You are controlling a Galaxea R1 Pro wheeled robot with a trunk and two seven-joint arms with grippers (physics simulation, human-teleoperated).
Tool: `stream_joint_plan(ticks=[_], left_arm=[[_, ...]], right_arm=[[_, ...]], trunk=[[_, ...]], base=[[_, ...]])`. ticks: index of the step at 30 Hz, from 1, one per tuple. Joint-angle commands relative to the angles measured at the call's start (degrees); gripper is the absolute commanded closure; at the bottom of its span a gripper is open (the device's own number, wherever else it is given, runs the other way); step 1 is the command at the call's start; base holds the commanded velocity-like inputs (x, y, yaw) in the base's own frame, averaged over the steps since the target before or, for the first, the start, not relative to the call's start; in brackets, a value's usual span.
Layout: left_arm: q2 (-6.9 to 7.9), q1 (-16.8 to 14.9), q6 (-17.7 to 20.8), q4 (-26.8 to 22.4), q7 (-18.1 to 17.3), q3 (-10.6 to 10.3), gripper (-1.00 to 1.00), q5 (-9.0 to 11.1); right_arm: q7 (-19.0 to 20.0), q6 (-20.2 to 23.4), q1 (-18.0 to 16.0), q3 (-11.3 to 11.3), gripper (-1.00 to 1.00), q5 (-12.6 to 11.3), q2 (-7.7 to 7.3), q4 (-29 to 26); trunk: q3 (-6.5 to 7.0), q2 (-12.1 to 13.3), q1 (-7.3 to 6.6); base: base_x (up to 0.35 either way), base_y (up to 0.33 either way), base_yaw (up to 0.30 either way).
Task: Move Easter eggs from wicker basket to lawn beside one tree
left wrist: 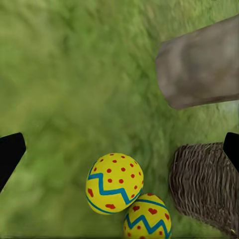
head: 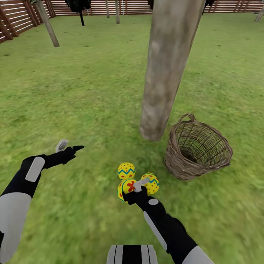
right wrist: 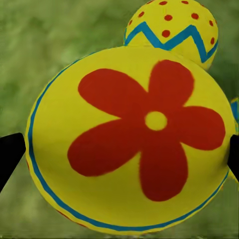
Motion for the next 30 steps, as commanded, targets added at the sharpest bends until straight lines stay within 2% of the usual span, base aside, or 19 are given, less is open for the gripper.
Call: stream_joint_plan(ticks=[1,8,9,10,11,13,16,19,22,26,30], left_arm=[[0.02,0.0,0.4,0.0,-0.3,0.2,-1.0,-0.1],[-0.02,0.0,0.9,0.0,-0.3,0.1,-1.0,0.2],[-0.02,0.0,2.6,-0.1,-0.3,0.1,-1.0,0.2],[-0.02,0.0,7.7,-0.5,-0.3,0.2,-1.0,0.2],[-0.02,0.0,10.0,-1.3,-0.3,0.2,-1.0,0.2],[-0.02,0.0,11.8,-2.7,-0.3,0.2,-1.0,0.2],[-0.1,0.0,12.2,-3.0,-0.3,0.2,-1.0,0.2],[-0.37,0.0,12.1,-3.1,-0.2,0.1,-1.0,0.0],[-0.45,0.0,12.1,-3.0,-0.1,0.1,-1.0,-0.1],[-0.45,0.0,12.1,-3.0,-0.1,0.1,-1.0,-0.1],[-0.43,0.0,12.1,-2.9,-0.1,0.1,-1.0,0.0]], right_arm=[[-0.4,0.0,0.0,0.1,1.0,-0.5,0.07,1.3],[-0.5,-2.4,-0.1,-0.1,1.0,-0.2,0.21,5.3],[-0.6,-3.8,-0.1,-0.2,1.0,-0.1,0.21,6.3],[-0.7,-6.0,-0.2,-0.2,1.0,0.0,0.21,8.4],[-0.7,-7.0,-0.3,-0.3,1.0,0.0,0.24,9.8],[-0.8,-7.9,-0.3,-0.3,1.0,-0.1,0.48,11.1],[-1.2,-9.6,-0.3,-0.3,1.0,0.0,0.64,11.5],[-3.6,-12.1,-0.3,-0.2,1.0,-0.1,0.9,11.7],[-5.3,-13.3,-0.3,-0.3,1.0,-0.2,1.98,12.0],[-6.4,-20.3,-0.3,-0.2,1.0,-0.2,2.29,14.2],[-8.9,-21.5,-0.3,-0.2,1.0,-0.1,2.29,14.5]], trunk=[[-0.04,0.0,-0.03],[-0.04,0.0,-0.03],[-0.04,0.0,-0.03],[-0.26,0.0,0.0],[-0.48,0.0,0.03],[-0.92,-0.1,0.08],[-1.59,-0.1,0.15],[-2.25,-0.2,0.23],[-2.92,-0.2,0.31],[-3.8,-0.2,0.41],[-4.69,-0.3,0.52]], base=[[-0.137,0.269,0.0],[-0.031,0.057,0.0],[-0.001,0.002,0.0],[0.0,0.0,0.0],[0.0,0.0,0.0],[0.0,0.0,0.0],[0.0,0.0,0.0],[0.0,0.0,0.0],[0.0,0.0,0.0],[0.0,0.0,0.0],[0.0,0.0,0.0]])
